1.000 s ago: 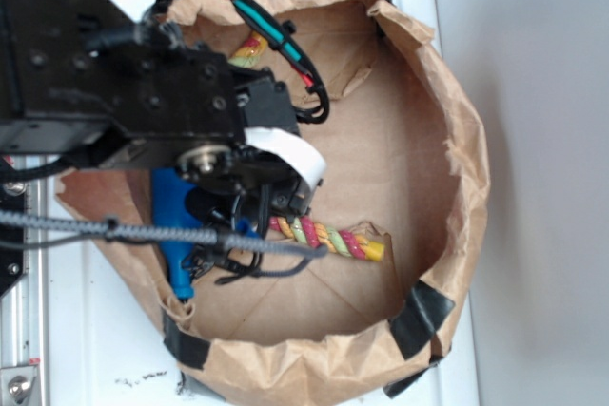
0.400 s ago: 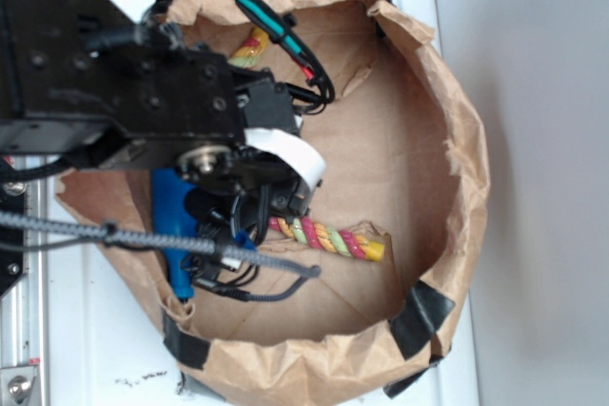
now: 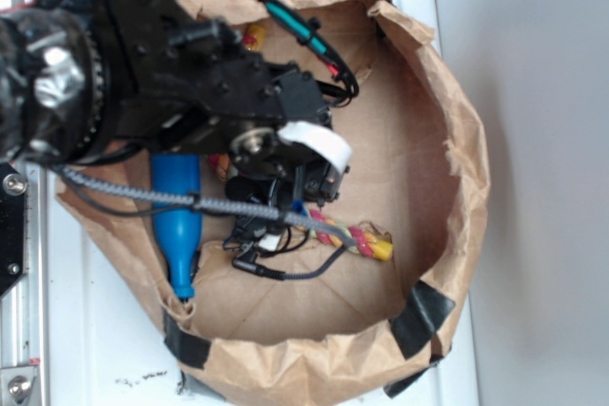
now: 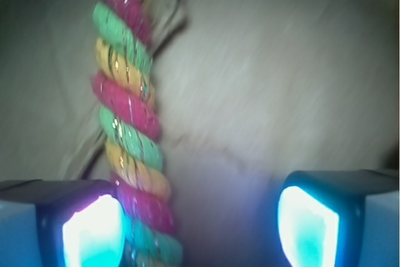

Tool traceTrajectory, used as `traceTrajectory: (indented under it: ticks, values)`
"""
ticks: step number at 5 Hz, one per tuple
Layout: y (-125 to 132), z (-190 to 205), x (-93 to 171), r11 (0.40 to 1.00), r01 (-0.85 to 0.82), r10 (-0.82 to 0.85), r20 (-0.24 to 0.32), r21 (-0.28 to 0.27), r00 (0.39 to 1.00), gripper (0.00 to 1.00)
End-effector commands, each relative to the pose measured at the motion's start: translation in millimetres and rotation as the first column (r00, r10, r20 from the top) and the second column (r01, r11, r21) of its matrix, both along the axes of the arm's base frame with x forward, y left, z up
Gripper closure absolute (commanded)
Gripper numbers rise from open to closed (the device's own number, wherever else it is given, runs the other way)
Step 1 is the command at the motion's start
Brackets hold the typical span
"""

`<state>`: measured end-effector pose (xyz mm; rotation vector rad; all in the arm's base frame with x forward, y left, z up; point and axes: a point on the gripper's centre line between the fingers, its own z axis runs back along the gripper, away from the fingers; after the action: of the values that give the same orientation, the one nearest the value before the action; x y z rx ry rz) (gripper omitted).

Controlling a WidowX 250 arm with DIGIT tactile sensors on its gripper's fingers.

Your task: Grab the multicolored rope.

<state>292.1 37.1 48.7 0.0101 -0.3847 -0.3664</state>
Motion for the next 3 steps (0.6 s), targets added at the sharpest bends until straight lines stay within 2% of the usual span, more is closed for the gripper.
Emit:
traceTrajectory:
  ticks: [1, 2, 3]
  values:
    - [3.1, -4.9, 4.8, 0.999, 0.026, -0.027, 0.064, 0.021, 0.998, 0.00]
    - [8.2, -5.6, 8.1, 1.000, 0.015, -0.016, 0.056, 0.020, 0.998, 0.00]
    - [16.0, -12.3, 12.8, 1.000, -0.020, 0.019, 0.044, 0.023, 0.999, 1.00]
